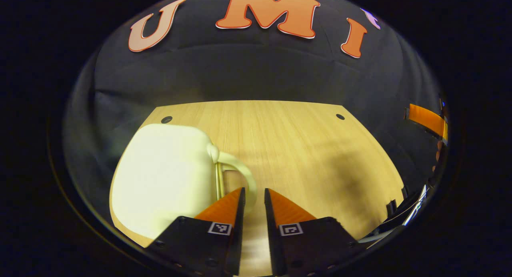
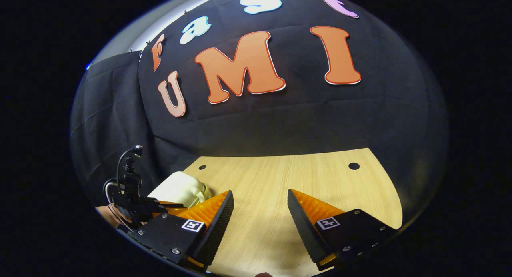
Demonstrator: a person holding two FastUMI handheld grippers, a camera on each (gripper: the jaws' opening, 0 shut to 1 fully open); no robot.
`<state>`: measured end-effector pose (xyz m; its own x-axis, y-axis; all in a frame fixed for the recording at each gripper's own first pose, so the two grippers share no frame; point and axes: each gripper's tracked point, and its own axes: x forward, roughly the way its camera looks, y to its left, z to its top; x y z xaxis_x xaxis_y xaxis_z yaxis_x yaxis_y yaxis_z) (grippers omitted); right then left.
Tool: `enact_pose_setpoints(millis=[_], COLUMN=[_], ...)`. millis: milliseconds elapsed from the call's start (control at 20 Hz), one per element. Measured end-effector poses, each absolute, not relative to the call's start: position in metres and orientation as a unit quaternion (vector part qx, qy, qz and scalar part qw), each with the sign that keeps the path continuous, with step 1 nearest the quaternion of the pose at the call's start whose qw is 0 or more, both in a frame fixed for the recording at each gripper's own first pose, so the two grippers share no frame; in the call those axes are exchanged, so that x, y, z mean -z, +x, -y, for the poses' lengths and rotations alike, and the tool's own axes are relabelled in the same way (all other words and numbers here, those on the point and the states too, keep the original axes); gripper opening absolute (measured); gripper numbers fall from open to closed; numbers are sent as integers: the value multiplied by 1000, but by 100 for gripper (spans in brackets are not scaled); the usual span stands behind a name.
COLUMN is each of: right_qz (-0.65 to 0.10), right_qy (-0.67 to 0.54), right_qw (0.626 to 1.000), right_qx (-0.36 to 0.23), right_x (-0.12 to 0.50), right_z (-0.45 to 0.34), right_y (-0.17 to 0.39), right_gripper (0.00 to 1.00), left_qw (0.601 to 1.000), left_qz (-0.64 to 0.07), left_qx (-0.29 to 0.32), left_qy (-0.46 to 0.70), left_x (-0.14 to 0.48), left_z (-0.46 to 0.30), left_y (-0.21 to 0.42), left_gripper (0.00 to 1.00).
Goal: First open the suitcase, pack the skin care products into it, and then close the suitcase.
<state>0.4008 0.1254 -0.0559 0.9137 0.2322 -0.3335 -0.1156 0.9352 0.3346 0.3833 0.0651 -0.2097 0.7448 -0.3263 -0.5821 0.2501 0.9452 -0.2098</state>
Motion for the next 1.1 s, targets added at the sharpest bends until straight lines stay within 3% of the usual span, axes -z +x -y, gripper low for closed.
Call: enact_pose_setpoints(millis=[50, 100, 250, 450, 500, 750, 1100], right_qz=[-179, -171, -152, -125, -116, -60, 3], right_qy=[152, 147, 130, 105, 100, 42, 0], right_qw=[968, 971, 977, 985, 987, 995, 998], right_qx=[-84, -79, -71, -57, -56, -67, -66], right_x=[52, 51, 44, 33, 28, 3, -24], right_z=[-123, -120, -115, -111, -113, -125, -124], right_y=[401, 401, 398, 394, 392, 386, 384], right_gripper=[87, 87, 87, 87, 87, 87, 92], left_qw=[936, 940, 952, 970, 975, 991, 994], left_qz=[-311, -299, -260, -181, -155, -18, -23], left_qx=[155, 158, 159, 154, 149, 109, 69], left_qy=[-51, -44, -43, -58, -62, -70, -79], left_x=[204, 197, 171, 115, 98, 29, 35], left_z=[-61, -55, -37, -14, -10, -5, -7], left_y=[381, 381, 378, 373, 373, 369, 363], left_gripper=[36, 48, 70, 78, 86, 89, 92])
